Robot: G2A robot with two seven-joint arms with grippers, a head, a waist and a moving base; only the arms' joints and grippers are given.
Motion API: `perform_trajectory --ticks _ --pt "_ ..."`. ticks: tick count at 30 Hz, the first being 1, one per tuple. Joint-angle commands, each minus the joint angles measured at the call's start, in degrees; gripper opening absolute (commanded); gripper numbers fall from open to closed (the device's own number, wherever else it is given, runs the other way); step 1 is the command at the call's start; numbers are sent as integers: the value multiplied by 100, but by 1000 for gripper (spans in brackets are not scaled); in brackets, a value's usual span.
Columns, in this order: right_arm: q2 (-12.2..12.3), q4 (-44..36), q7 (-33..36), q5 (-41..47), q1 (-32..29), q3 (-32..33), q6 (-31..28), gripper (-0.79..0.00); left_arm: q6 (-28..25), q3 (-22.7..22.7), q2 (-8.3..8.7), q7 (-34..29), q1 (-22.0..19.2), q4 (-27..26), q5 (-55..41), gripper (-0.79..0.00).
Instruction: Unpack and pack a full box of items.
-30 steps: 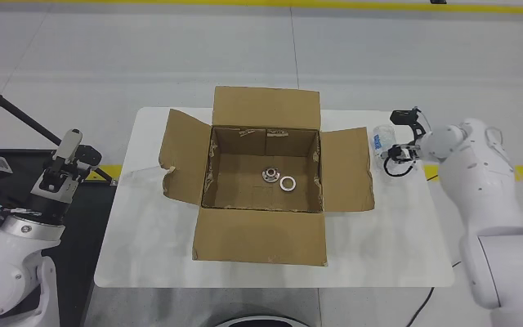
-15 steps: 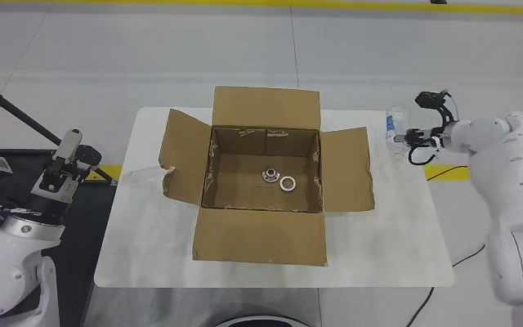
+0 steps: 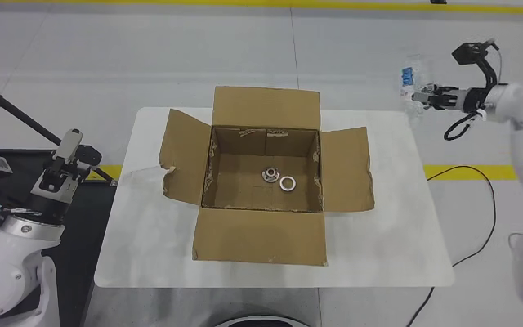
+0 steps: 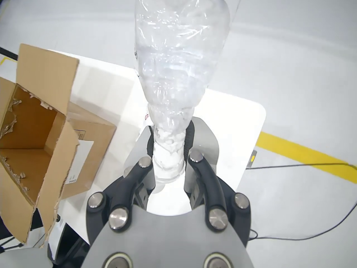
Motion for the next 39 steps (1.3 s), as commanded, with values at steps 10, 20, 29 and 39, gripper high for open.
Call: perform_trajectory --ticks 10,20,29,39 --pt "389 -6090 1178 629 -2740 518 1659 -785 0 0 0 0 0 0 0 0" --pt "416 -7675 1204 134 -3430 -24 2162 -785 0 0 0 0 0 0 0 0" --pt "190 -7469 996 -407 -3017 -1269 2601 -785 0 0 0 0 0 0 0 0" --pt "-363 -6389 645 -865 -2182 -2921 2843 -785 0 0 0 0 0 0 0 0"
